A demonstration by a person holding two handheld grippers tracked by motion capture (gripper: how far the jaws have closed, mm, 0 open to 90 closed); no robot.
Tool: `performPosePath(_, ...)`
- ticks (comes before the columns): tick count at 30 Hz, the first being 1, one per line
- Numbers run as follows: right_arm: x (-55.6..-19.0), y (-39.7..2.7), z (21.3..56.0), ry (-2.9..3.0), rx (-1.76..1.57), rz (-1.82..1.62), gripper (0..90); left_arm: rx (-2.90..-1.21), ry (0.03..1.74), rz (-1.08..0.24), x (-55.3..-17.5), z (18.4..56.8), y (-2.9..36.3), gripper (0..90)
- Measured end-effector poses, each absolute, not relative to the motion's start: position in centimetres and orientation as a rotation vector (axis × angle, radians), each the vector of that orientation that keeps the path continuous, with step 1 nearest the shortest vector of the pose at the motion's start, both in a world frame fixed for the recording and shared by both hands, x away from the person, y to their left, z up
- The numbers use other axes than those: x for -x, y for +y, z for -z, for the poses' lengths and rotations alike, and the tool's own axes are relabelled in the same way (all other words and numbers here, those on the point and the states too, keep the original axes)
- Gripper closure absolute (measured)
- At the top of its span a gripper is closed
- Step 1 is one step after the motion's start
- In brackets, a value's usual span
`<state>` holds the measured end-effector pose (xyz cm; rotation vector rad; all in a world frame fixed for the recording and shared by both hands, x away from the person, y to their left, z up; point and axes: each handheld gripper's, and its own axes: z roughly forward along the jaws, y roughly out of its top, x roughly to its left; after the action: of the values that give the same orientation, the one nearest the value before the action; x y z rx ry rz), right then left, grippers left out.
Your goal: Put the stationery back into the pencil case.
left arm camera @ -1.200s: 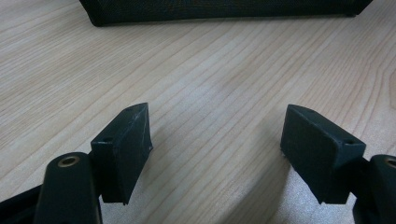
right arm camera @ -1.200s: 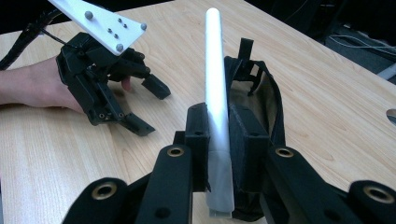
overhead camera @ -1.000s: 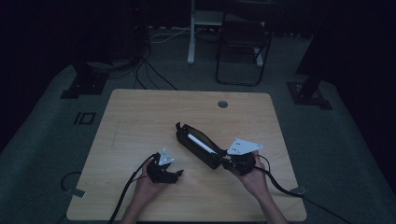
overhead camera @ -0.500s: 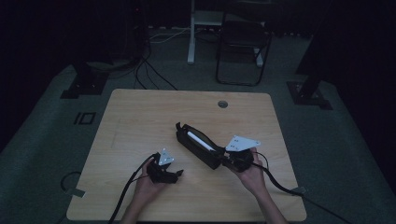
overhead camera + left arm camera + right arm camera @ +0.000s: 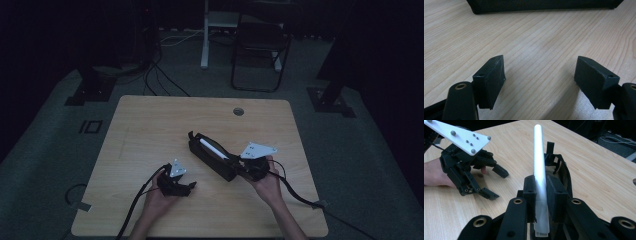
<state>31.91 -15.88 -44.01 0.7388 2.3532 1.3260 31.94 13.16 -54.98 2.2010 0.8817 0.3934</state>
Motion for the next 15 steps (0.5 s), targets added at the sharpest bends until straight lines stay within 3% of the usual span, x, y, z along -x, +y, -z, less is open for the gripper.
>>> performPosePath(15, -32.62, -15.76, 44.13, 2.347, -0.742, -1.345, 78.8, -2.200, 0.884, -0.394, -31.97, 54.98, 13.14, 25.0)
